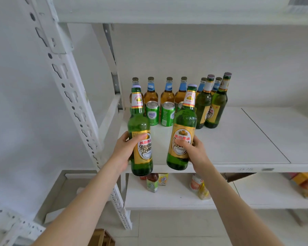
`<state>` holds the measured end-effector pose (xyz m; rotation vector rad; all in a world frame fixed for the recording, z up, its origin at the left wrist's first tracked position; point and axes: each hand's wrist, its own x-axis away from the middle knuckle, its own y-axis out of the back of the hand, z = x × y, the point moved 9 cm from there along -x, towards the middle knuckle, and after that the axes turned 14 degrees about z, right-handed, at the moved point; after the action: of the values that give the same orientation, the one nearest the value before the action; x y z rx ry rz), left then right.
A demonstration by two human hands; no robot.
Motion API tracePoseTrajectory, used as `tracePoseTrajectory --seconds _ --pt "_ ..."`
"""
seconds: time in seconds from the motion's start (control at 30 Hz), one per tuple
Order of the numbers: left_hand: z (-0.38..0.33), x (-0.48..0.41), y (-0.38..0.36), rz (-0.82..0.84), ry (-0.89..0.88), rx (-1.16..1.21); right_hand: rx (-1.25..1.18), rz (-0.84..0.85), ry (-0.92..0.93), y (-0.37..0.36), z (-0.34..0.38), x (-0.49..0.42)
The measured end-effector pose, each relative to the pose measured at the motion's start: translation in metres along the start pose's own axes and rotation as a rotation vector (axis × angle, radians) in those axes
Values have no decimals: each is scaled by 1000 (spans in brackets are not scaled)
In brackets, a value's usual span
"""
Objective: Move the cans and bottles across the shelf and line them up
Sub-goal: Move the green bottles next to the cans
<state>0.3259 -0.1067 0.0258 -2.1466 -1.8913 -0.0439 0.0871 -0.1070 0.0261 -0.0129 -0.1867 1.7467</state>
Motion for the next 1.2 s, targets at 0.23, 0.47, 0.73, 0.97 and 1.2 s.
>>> tracePoseTrajectory --seconds 0.23,0.47,0.73,0.97,1.2 --pt "2 16 -46 34 4 -28 13 -61 7 37 9 41" --pt "11 17 -118 54 -8 -58 23 -71 29 98 26 66" --pt "26 14 -226 39 -38 -54 87 -28 32 198 49 93" --pt "32 -2 -316 75 -44 -84 117 -43 42 282 62 113" --pt "36 -45 -397 161 -30 -112 92 -128 45 364 70 113"
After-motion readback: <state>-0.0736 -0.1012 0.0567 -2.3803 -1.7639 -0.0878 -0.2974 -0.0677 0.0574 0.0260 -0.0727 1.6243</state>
